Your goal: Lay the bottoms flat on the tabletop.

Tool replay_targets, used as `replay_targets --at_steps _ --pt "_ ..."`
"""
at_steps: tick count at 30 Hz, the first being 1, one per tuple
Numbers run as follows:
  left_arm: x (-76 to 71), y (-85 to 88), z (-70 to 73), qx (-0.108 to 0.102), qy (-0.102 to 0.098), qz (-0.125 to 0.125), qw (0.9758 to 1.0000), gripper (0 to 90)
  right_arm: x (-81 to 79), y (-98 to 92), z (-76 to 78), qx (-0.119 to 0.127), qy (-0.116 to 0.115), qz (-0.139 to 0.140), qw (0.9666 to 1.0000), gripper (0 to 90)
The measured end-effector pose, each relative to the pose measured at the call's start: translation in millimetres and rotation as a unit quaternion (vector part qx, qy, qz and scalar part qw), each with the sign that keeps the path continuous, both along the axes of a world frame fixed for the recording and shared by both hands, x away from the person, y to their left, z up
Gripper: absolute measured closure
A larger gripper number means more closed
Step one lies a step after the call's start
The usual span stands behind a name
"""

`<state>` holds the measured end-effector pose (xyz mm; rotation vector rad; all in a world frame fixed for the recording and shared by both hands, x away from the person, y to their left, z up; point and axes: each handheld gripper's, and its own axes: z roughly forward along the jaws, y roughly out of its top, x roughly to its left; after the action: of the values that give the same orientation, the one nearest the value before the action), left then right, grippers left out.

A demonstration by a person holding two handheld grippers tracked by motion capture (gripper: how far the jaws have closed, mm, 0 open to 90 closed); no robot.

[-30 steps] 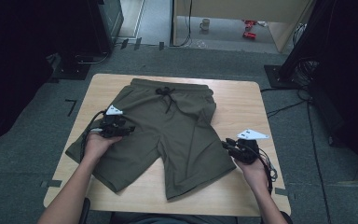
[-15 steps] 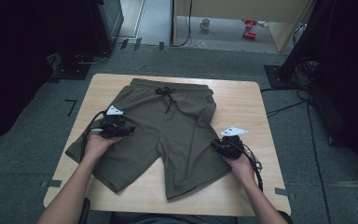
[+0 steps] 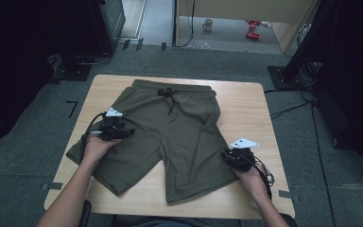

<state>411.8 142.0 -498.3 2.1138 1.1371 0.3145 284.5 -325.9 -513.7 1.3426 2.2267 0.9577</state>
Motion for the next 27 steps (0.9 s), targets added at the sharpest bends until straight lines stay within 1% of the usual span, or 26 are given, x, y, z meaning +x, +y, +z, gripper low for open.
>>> replay_targets --at_steps 2,9,12,14,17,19,20,21,22,24,26,27 --pt "-0.3 0.6 0.0 0.0 0.001 0.001 1.0 40.9 -4.8 -3.8 0.4 -0.001 0.002 0.001 1.0 73.3" --pt "-1.8 4.4 2.1 -0.003 0.001 0.003 1.0 39.4 -18.6 -17.7 1.3 -0.002 0.008 -0.009 0.9999 72.4" --pt "-4.0 7.9 4.4 -0.001 -0.007 0.004 1.0 38.6 -25.3 -23.4 1.9 -0.002 0.012 -0.014 0.9998 69.1" --pt "-5.0 11.5 4.6 -0.003 -0.005 0.003 1.0 38.1 -30.1 -26.6 2.4 -0.004 0.014 -0.019 0.9997 68.5" --pt "-7.0 17.5 2.7 0.006 -0.003 -0.005 1.0 38.1 -35.3 -31.4 3.0 -0.005 0.018 -0.023 0.9995 67.6" --pt "-8.9 21.7 0.8 0.008 0.001 -0.009 0.9999 38.0 -37.6 -33.5 3.8 -0.005 0.023 -0.026 0.9994 64.0" --pt "-9.5 23.3 -0.9 0.007 0.004 -0.012 0.9999 37.9 -37.9 -34.1 4.3 0.0 0.029 -0.029 0.9992 60.3" --pt "-10.0 24.1 -2.9 0.006 0.007 -0.013 0.9999 37.6 -36.9 -34.4 4.8 0.011 0.036 -0.03 0.9989 57.9" --pt "-10.0 24.2 -4.4 0.008 0.009 -0.016 0.9998 37.2 -35.3 -35.1 5.4 0.018 0.035 -0.03 0.9988 56.9" --pt "-10.9 22.6 -4.7 0.012 0.006 -0.021 0.9997 34.3 -31.9 -34.9 10.3 0.038 0.016 -0.037 0.9985 54.1" --pt "-12.2 19.8 -3.4 0.023 0.006 -0.021 0.9995 33.4 -26.5 -32.8 16.8 0.05 -0.004 -0.042 0.9979 50.4" --pt "-13.7 18.3 -1.6 0.029 0.003 -0.02 0.9994 33.3 -23.5 -31.1 19.2 0.056 -0.014 -0.039 0.9976 48.7"
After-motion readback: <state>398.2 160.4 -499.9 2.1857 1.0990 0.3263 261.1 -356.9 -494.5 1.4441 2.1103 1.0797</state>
